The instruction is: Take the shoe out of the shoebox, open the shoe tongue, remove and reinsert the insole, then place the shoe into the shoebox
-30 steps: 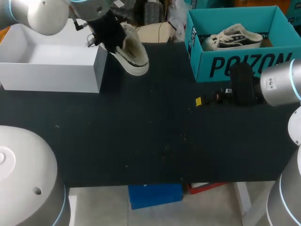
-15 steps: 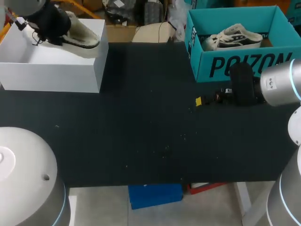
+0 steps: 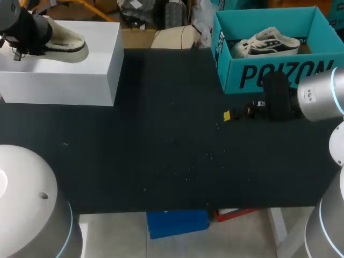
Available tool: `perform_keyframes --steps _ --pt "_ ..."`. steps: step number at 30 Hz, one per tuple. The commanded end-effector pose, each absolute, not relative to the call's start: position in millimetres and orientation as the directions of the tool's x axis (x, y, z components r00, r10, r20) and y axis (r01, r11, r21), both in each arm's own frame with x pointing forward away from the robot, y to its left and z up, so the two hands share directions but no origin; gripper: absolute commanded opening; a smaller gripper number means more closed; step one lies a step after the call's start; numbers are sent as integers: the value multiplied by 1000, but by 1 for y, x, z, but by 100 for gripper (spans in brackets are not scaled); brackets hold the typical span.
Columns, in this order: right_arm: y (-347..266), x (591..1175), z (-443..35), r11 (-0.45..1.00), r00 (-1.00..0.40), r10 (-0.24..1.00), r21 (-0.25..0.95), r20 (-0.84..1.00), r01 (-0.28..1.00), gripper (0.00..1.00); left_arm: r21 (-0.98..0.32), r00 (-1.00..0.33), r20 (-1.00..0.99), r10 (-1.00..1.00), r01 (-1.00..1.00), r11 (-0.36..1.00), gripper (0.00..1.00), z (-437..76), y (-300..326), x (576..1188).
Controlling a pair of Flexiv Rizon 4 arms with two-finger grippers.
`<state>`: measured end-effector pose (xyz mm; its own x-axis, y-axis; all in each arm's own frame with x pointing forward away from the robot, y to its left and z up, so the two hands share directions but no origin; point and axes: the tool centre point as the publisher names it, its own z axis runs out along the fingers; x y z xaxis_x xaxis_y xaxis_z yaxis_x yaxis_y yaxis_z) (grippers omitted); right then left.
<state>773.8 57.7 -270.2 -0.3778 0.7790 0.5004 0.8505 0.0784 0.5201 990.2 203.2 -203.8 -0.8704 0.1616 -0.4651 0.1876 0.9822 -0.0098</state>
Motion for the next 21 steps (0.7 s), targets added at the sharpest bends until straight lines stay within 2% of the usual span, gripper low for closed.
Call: perform_keyframes --steps 1,10,21 --pt "59 775 -270 79 -376 781 518 498 851 100 -32 -875 -452 174 211 977 0 -217 216 1017" --pt "59 775 -270 79 -376 781 518 498 851 100 -55 -886 -422 192 236 970 0 -252 223 1055" --pt "59 775 -270 79 -376 781 518 498 851 100 -75 -899 -387 205 252 965 0 -295 210 1064"
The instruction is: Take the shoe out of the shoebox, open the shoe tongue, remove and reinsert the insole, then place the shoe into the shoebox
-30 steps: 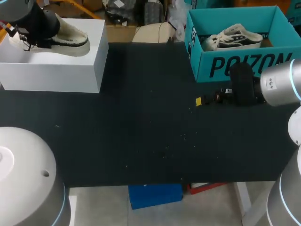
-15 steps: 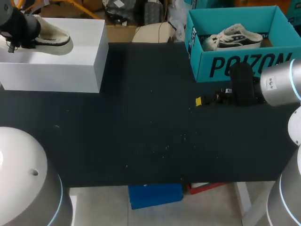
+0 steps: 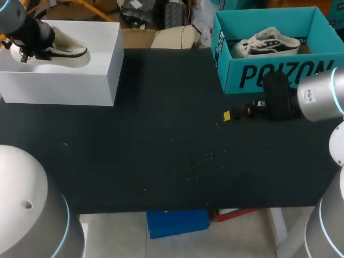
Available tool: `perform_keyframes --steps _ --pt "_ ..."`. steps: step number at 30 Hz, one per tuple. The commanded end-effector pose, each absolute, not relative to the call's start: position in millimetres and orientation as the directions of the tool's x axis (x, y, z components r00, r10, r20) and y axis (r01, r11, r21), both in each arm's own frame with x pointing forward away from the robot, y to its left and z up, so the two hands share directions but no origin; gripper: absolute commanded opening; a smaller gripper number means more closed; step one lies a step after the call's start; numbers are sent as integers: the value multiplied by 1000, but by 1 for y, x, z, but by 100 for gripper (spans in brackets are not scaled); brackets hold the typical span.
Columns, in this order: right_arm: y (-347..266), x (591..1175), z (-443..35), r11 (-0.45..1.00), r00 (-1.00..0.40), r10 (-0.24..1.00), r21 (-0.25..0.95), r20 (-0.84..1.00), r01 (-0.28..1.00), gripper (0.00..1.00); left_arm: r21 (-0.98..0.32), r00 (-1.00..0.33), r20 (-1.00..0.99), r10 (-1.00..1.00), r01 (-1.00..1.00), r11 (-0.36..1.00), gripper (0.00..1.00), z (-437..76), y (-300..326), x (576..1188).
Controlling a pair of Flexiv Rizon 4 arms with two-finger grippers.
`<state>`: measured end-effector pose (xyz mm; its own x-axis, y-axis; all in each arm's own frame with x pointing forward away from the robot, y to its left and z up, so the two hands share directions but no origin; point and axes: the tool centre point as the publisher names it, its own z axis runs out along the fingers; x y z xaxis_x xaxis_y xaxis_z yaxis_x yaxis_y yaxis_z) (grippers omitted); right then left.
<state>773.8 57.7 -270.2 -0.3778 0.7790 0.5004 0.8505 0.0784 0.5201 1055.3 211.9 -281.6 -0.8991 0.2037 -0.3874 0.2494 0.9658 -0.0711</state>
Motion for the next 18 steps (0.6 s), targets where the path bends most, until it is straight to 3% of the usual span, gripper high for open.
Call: perform_keyframes --steps 1,12,15,18 --pt "59 775 -270 79 -376 781 518 498 851 100 -78 -903 -378 204 250 965 0 -300 210 1064" --pt "59 775 -270 79 -376 781 518 498 851 100 -84 -919 -341 197 239 967 0 -328 208 1069" --pt "59 775 -270 79 -376 781 518 498 851 100 -95 -926 -323 196 237 967 11 -331 207 1070" --pt "59 775 -270 79 -376 781 518 498 851 100 -99 -934 -300 194 233 967 37 -333 205 1070"
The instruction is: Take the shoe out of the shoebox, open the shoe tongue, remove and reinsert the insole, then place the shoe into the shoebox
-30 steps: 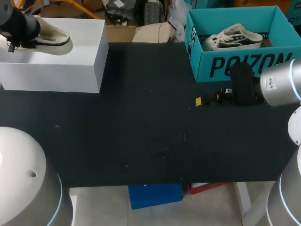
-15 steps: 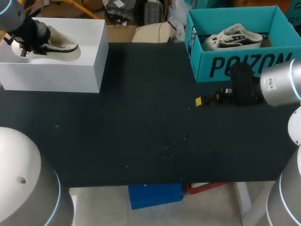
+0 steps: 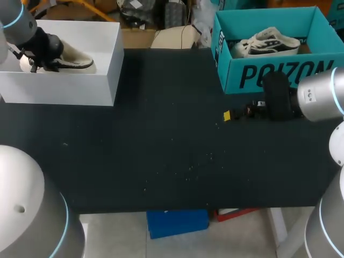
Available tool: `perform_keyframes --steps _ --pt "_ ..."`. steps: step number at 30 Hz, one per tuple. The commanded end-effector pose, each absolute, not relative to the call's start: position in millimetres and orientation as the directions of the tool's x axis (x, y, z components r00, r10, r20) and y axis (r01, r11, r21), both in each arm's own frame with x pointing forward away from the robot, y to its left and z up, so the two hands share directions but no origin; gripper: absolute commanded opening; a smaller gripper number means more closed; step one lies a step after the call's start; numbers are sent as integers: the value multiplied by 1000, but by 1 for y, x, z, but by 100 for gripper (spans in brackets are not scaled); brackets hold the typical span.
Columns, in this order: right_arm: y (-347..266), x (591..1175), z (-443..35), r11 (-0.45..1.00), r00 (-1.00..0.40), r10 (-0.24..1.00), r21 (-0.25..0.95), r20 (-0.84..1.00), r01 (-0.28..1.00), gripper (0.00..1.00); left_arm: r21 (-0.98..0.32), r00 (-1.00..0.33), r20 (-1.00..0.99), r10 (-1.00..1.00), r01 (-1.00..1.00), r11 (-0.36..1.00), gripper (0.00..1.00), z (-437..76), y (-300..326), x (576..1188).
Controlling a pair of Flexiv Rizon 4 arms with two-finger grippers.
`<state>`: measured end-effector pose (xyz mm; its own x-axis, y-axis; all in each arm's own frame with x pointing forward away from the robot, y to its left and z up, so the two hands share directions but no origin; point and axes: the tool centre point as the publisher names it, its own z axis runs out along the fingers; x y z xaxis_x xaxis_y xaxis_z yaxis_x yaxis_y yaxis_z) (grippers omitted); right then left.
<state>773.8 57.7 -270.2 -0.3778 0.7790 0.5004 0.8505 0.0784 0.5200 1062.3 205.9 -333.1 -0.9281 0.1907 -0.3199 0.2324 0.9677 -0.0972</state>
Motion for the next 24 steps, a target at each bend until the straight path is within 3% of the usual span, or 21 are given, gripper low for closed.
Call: perform_keyframes --steps 1,6,13,22,24 --pt "59 775 -270 79 -376 781 518 498 851 100 -99 -934 -300 195 234 967 38 -334 205 1070" --pt "59 775 -270 79 -376 781 518 498 851 100 -77 -927 -313 208 243 967 41 -323 202 1070" --pt "59 775 -270 79 -376 781 518 498 851 100 -65 -918 -321 232 266 962 31 -281 185 1067" --pt "59 775 -270 79 -376 781 518 498 851 100 -66 -919 -278 281 310 949 46 -214 138 1041" --pt "59 775 -270 79 -376 781 518 498 851 100 -71 -918 -260 300 328 942 69 -206 124 1034"
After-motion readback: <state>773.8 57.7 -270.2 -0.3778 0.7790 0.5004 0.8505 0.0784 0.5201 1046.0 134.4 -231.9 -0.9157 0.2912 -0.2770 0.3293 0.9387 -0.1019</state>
